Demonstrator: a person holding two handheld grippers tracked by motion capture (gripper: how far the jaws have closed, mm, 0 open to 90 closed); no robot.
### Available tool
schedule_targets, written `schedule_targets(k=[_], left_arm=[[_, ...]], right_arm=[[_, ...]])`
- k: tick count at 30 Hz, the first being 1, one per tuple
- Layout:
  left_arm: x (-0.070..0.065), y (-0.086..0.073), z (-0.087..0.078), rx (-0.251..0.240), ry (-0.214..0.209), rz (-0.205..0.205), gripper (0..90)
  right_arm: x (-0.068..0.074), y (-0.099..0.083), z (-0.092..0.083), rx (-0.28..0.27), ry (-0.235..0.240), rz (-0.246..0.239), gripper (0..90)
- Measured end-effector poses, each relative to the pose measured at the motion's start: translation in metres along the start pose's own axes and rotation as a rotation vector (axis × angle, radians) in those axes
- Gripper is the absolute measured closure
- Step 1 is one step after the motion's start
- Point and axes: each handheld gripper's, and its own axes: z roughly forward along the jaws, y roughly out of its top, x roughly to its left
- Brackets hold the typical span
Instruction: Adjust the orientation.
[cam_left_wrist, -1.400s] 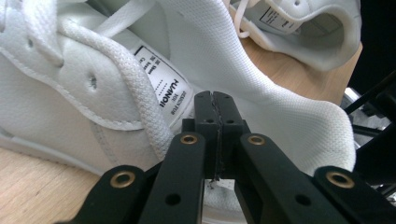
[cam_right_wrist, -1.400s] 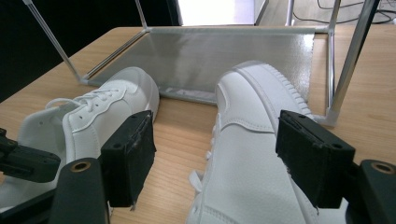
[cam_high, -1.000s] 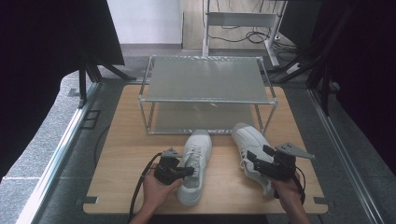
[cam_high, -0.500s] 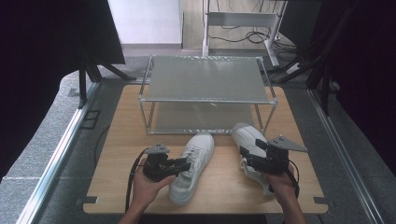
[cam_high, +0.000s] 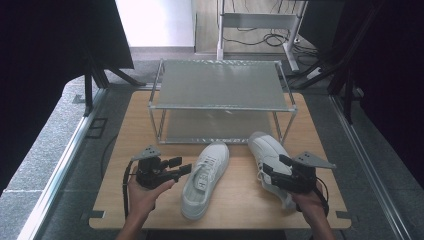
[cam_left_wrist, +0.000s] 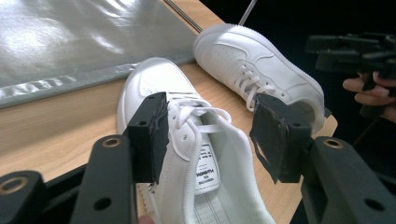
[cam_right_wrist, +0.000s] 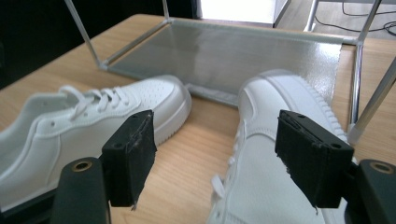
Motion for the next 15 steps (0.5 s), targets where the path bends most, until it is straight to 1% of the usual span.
schedule_targets(k=[2,4,8,9,10,11,12,13,14,15], left_arm=[[0.001,0.001,-0.003,-0.012,0.002,-0.002,45.5],[0.001,0.002,-0.005,-0.019,0.002,-0.002,45.3],[0.004,0.002,-0.007,-0.018,0.003,-0.015,44.4],[0.004,0.002,-0.007,-0.018,0.003,-0.015,44.3],[0.006,0.002,-0.007,-0.013,0.005,-0.020,44.3],[0.008,0.002,-0.008,-0.009,0.005,-0.031,44.2],[0.009,0.002,-0.009,-0.007,0.005,-0.040,44.0],[0.009,0.002,-0.009,-0.007,0.005,-0.040,43.9],[0.010,0.002,-0.012,-0.014,0.011,-0.047,43.9],[0.011,0.002,-0.014,-0.019,0.013,-0.048,43.9]], right_arm=[[0.001,-0.002,-0.002,0.009,-0.008,-0.018,30.2],[0.001,-0.002,-0.003,0.009,-0.011,-0.023,31.0],[-0.002,-0.007,-0.011,-0.001,-0.020,-0.010,36.9],[-0.002,-0.007,-0.011,-0.001,-0.020,-0.010,36.9],[-0.003,-0.008,-0.012,0.001,-0.016,-0.008,39.4],[-0.005,-0.012,-0.015,0.004,-0.007,-0.005,44.3],[-0.007,-0.014,-0.016,0.012,0.002,-0.006,46.0],[-0.008,-0.016,-0.018,0.018,0.006,-0.007,48.0],[-0.009,-0.018,-0.019,0.020,0.010,-0.006,50.7],[-0.010,-0.021,-0.020,0.026,0.022,-0.008,53.5]])
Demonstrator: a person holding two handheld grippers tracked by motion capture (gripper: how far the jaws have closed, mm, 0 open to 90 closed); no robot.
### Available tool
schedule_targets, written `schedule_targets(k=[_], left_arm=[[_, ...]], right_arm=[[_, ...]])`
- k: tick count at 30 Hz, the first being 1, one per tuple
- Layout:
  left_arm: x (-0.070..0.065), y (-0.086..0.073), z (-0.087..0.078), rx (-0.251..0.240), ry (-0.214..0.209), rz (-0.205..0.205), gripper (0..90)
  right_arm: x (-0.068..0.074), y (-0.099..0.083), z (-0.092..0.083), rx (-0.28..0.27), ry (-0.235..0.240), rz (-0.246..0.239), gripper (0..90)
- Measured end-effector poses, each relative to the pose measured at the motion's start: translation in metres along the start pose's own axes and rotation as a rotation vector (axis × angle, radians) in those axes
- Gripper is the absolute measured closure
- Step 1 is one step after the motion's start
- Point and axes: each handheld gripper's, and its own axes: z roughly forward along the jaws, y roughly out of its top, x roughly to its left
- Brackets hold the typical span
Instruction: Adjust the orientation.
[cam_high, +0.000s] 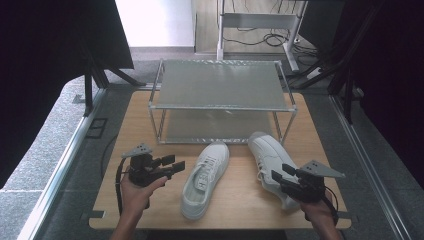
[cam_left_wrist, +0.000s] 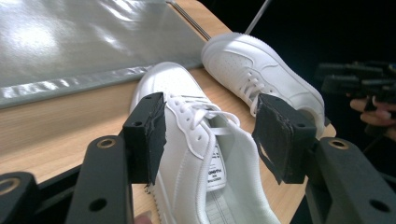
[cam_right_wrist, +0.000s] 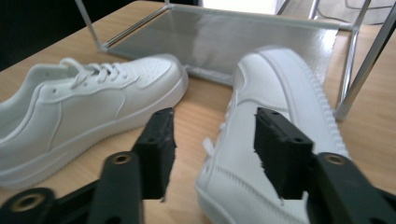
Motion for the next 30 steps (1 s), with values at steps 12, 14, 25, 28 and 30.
schedule_targets(k=[12,14,25,28,30], left_arm=[[0.007,-0.001,-0.001,0.013,0.010,-0.027,43.5],[0.007,-0.002,-0.001,0.016,0.009,-0.027,43.3],[0.007,-0.003,0.000,0.025,0.003,-0.031,43.2],[0.007,-0.003,0.000,0.027,0.003,-0.031,43.2],[0.007,-0.003,0.000,0.027,0.003,-0.031,43.2]], right_arm=[[0.009,-0.035,0.010,0.155,0.067,-0.071,84.3],[0.013,-0.038,0.016,0.191,0.066,-0.091,86.3],[0.001,-0.046,0.023,0.241,-0.037,-0.095,89.0],[-0.001,-0.045,0.022,0.230,-0.036,-0.093,89.0],[-0.001,-0.045,0.021,0.227,-0.041,-0.096,89.0]])
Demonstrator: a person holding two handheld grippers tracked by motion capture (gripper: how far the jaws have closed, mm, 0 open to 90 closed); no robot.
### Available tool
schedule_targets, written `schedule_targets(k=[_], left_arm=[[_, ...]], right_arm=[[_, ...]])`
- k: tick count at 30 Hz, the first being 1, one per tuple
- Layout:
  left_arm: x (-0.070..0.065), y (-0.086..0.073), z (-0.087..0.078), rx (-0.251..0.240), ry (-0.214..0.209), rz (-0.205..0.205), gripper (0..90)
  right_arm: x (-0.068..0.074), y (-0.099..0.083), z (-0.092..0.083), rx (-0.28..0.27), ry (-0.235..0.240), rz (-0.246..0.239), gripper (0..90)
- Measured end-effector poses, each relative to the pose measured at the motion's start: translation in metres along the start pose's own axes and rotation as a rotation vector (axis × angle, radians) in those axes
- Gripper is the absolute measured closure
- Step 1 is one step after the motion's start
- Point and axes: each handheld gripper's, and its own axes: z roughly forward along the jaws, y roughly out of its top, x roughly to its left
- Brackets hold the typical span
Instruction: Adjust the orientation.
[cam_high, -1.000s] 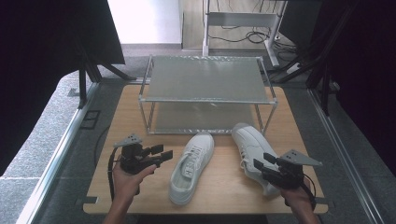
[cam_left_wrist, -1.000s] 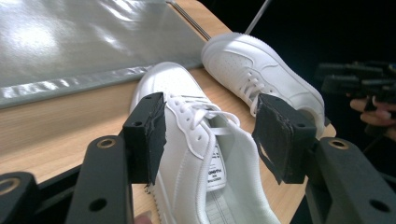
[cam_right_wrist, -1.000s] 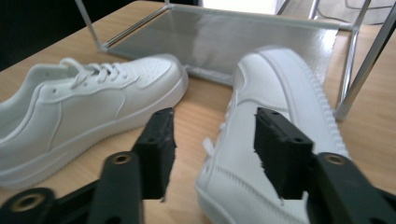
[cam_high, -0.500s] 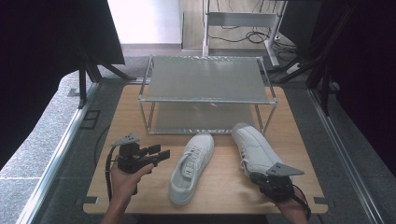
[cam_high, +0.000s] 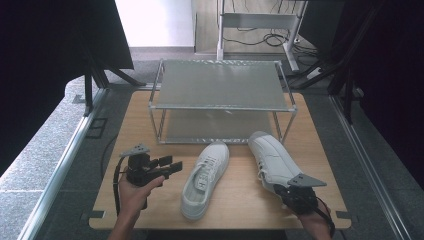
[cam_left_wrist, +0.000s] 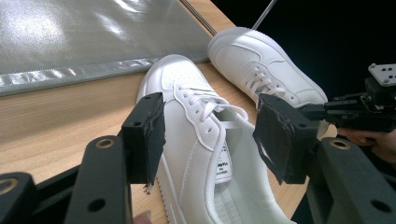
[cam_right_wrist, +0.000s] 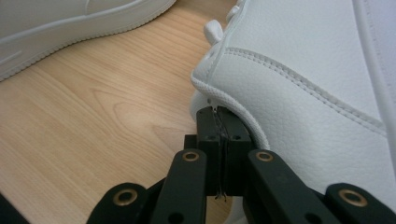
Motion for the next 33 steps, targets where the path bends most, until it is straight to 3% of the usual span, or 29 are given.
schedule_targets(k=[9,20,21,22,23,27,30,33], left_arm=[[0.000,0.000,0.000,0.003,-0.001,-0.002,43.2],[0.000,-0.001,0.004,0.014,-0.001,-0.004,43.1],[0.000,-0.001,0.004,0.016,-0.002,-0.004,43.1],[0.000,-0.001,0.004,0.016,-0.002,-0.004,43.1],[-0.001,-0.002,0.004,0.016,-0.001,-0.004,43.1],[-0.001,-0.002,0.005,0.017,-0.001,-0.005,43.1],[-0.001,-0.002,0.005,0.016,-0.002,-0.005,43.1],[-0.001,-0.002,0.004,0.015,-0.002,-0.005,43.1]], right_arm=[[-0.019,0.004,-0.009,-0.065,0.002,0.045,89.9],[-0.047,0.012,-0.020,-0.098,-0.074,0.085,87.7],[-0.055,0.013,-0.021,-0.101,-0.078,0.100,88.2],[-0.055,0.013,-0.021,-0.101,-0.078,0.100,88.2],[-0.061,0.013,-0.022,-0.100,-0.039,0.119,88.0],[-0.061,0.014,-0.023,-0.094,-0.027,0.109,81.7],[-0.051,0.018,-0.022,-0.081,-0.068,0.069,78.1],[-0.039,0.023,-0.026,-0.092,-0.046,0.041,76.3]])
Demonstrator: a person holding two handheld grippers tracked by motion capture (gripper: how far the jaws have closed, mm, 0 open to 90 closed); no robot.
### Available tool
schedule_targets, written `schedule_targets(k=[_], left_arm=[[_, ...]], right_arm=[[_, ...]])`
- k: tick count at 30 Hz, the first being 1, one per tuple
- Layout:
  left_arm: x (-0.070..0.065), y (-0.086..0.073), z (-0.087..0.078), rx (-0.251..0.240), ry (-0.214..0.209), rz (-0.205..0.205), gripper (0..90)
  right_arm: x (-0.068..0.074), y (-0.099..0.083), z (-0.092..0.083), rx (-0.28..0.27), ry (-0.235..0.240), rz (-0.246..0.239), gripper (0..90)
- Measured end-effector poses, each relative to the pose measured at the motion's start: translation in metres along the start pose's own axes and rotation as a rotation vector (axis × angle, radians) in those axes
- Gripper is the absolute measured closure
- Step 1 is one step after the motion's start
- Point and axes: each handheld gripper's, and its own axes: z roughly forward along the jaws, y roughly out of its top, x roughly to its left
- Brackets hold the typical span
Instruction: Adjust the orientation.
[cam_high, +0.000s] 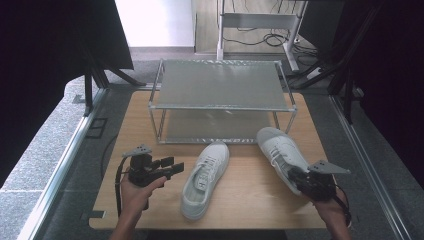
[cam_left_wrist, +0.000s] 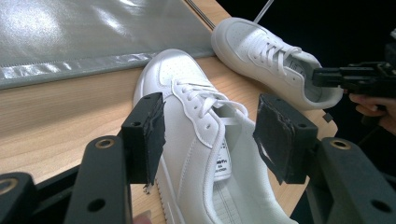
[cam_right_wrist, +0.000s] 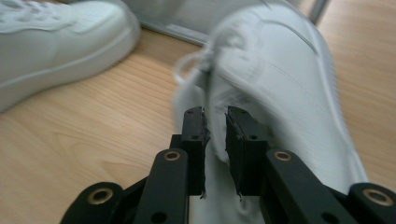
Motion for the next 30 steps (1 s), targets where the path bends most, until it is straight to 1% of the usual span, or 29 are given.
schedule_targets(k=[1,3,4,6,7,8,9,10,12,13,14,15,16,17,18,20,22,23,24,25,26,27,28,29,30], left_arm=[[0.000,0.000,0.000,0.000,-0.001,-0.001,43.1],[0.000,0.000,0.000,-0.001,-0.002,0.001,43.1],[-0.001,0.000,0.000,-0.001,-0.003,0.001,43.1],[-0.001,0.000,0.000,0.000,-0.006,0.003,43.1],[-0.001,0.000,0.000,0.000,-0.006,0.003,43.1],[-0.002,0.000,-0.001,-0.002,-0.004,0.002,43.1],[-0.001,0.000,-0.001,-0.002,-0.004,0.002,43.1],[-0.001,0.000,-0.001,-0.003,-0.004,0.002,43.1],[-0.001,0.000,-0.001,-0.002,-0.007,0.002,43.1],[-0.001,0.000,-0.001,-0.002,-0.007,0.002,43.1],[-0.002,0.000,0.000,0.001,-0.008,0.003,43.1],[-0.002,0.000,0.000,0.001,-0.008,0.003,43.1],[-0.002,0.000,0.000,0.001,-0.008,0.003,43.1],[-0.002,0.000,0.000,0.000,-0.009,0.003,43.1],[-0.002,0.000,-0.001,-0.002,-0.006,0.002,43.1],[-0.001,0.000,-0.002,-0.004,-0.006,0.000,43.1],[0.000,0.000,-0.002,-0.003,-0.006,0.000,43.1],[0.000,0.000,-0.002,-0.003,-0.006,0.000,43.2],[0.000,0.000,-0.002,-0.004,-0.005,-0.001,43.1],[0.000,0.000,-0.002,-0.004,-0.005,-0.001,43.2],[0.000,0.000,-0.001,-0.003,-0.003,-0.002,43.2],[0.000,0.000,-0.001,-0.003,-0.003,-0.002,43.2],[0.000,0.000,-0.001,-0.002,-0.004,-0.002,43.2],[0.000,0.000,0.000,0.000,-0.004,-0.001,43.2],[0.000,0.000,0.000,0.001,-0.004,0.000,43.2]], right_arm=[[0.005,0.002,0.000,0.000,0.009,-0.011,74.8],[0.013,0.004,0.002,0.020,0.020,-0.047,72.6],[0.017,0.004,0.005,0.037,0.015,-0.067,71.8],[0.022,0.004,0.013,0.079,0.002,-0.087,72.0],[0.022,0.004,0.013,0.079,0.002,-0.087,72.0],[0.027,0.007,0.018,0.118,-0.037,-0.108,72.1],[0.029,0.009,0.020,0.140,-0.066,-0.129,73.1],[0.032,0.010,0.023,0.168,-0.096,-0.162,73.4],[0.036,0.012,0.029,0.206,-0.133,-0.199,74.1],[0.036,0.012,0.029,0.206,-0.133,-0.199,74.1],[0.040,0.014,0.037,0.256,-0.186,-0.254,75.6],[0.041,0.015,0.039,0.268,-0.196,-0.267,78.4],[0.041,0.015,0.039,0.268,-0.196,-0.267,78.4],[0.042,0.015,0.041,0.277,-0.206,-0.282,79.5],[0.039,0.016,0.041,0.284,-0.181,-0.284,82.6],[0.036,0.017,0.039,0.276,-0.162,-0.272,84.1],[0.031,0.016,0.035,0.256,-0.141,-0.236,85.0],[0.031,0.016,0.035,0.256,-0.141,-0.236,85.0],[0.026,0.015,0.030,0.230,-0.127,-0.200,85.2],[0.026,0.015,0.030,0.230,-0.127,-0.200,85.2],[0.024,0.014,0.021,0.201,-0.093,-0.164,85.3],[0.024,0.013,0.018,0.189,-0.073,-0.147,85.3],[0.024,0.013,0.018,0.189,-0.073,-0.147,85.3],[0.028,0.012,0.011,0.173,-0.025,-0.118,85.3],[0.030,0.011,0.009,0.170,-0.003,-0.112,85.3]])
